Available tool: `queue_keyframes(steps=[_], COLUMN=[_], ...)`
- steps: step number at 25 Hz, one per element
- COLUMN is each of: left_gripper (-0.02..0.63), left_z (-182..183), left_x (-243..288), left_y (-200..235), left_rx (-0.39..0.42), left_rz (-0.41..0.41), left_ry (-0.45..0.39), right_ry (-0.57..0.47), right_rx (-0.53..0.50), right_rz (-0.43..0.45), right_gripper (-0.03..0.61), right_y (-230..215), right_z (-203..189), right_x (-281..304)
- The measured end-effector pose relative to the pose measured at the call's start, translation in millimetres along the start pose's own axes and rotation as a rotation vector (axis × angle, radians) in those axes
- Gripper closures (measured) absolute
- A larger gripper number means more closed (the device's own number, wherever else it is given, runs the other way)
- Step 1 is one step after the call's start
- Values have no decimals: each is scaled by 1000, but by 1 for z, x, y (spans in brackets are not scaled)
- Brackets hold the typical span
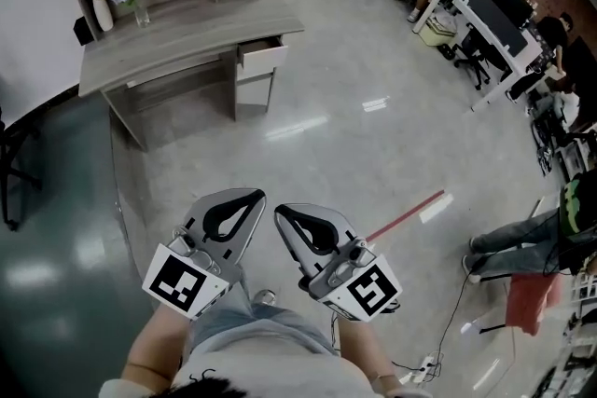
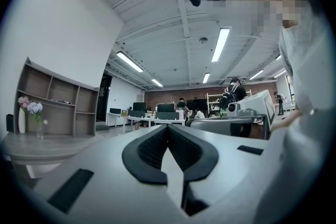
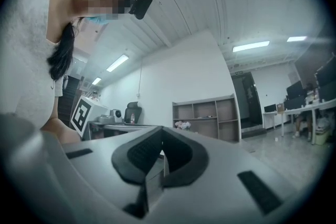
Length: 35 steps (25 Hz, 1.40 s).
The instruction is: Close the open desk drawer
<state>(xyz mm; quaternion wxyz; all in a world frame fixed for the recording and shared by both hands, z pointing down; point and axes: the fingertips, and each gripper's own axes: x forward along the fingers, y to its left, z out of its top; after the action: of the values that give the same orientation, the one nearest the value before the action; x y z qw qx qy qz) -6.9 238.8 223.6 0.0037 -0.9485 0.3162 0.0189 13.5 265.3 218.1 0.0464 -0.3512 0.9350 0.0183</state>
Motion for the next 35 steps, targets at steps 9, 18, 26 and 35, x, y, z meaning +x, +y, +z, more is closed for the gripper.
queue_keyframes(steps=[9, 18, 26, 35], left_gripper=[603, 603, 603, 603], left_z=[3, 6, 2, -4], left_x=[47, 74, 79, 102], left_y=[85, 187, 244, 272], left_rx=[-29, -10, 13, 7], left_rz=[-67, -119, -139, -119], left_ry=[16, 17, 26, 27], right_ry=[3, -21, -19, -11], right_rx=[-16, -27, -33, -38], right_rz=[-76, -132, -169, -136], right_gripper=[569, 569, 569, 569], right_y=[-65, -116, -135, -165], right_z=[-1, -5, -11, -17], right_x=[75, 170, 219, 246])
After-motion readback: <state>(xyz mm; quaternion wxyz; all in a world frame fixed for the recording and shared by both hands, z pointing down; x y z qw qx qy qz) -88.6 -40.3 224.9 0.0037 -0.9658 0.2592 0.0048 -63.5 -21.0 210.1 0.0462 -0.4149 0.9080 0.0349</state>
